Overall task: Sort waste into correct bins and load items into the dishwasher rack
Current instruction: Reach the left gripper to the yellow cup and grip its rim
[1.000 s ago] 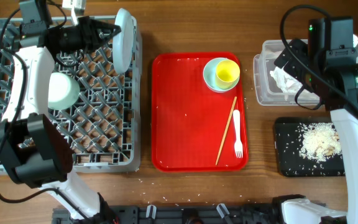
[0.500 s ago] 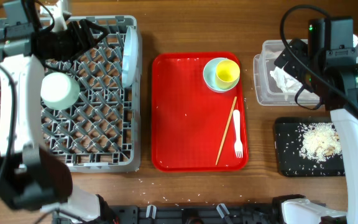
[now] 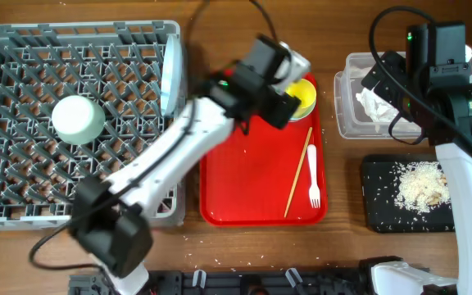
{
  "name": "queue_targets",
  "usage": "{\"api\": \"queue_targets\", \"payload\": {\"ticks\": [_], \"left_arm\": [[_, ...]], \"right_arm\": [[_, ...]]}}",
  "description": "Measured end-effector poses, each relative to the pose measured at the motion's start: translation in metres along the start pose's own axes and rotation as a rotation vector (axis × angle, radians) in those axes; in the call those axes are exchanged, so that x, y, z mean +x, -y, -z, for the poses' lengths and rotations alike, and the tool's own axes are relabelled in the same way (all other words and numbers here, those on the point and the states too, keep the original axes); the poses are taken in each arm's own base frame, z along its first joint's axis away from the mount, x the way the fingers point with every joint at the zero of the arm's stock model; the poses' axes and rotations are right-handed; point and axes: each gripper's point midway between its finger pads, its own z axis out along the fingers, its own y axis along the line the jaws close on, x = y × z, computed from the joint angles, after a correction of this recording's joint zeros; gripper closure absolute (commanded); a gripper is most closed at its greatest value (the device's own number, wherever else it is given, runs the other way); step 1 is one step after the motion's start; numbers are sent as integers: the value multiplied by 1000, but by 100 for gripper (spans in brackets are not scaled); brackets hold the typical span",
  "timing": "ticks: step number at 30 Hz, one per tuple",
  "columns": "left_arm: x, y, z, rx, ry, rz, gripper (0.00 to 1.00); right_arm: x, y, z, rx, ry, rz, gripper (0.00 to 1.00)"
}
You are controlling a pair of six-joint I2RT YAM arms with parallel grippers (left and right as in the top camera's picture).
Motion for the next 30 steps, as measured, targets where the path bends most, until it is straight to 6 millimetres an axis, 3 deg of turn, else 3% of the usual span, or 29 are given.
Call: {"api": "queue_targets", "payload": {"ticks": [4, 6, 9, 14, 17, 20, 24, 30], "left_arm": [[1, 16, -42, -22, -8, -176, 27], [-2, 25, -62, -21, 11, -259, 32], [-12, 33, -78, -22, 59, -313, 30], [-23, 35, -89, -26, 113, -329, 31], [-12, 33, -107, -20, 80, -332, 32], [0, 33, -120, -7, 43, -333, 42], [3, 33, -120, -5, 31, -340, 50], [6, 33, -120, -3, 18, -339, 54]], "right_arm": [[0, 0, 0, 0, 1, 0, 0], [0, 0, 0, 0, 0, 0, 0], [0, 0, 0, 0, 0, 0, 0], [0, 0, 0, 0, 1, 0, 0], [0, 0, 0, 0, 0, 0, 0], [0, 0, 0, 0, 0, 0, 0], [0, 0, 0, 0, 0, 0, 0], [0, 0, 0, 0, 0, 0, 0]]}}
